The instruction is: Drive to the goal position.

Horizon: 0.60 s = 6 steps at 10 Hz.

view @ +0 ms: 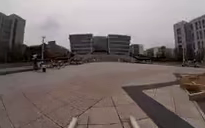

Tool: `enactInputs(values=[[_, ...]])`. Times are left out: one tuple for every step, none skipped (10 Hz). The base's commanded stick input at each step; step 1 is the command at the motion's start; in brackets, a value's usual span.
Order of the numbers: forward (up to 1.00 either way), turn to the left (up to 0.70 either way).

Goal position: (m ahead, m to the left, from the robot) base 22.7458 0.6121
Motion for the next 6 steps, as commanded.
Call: enactInputs(values=[[1.0,0.0],[1.0,0.0],[1.0,0.0],[1.0,0.0],[1.0,0.0],[1.0,0.0]])
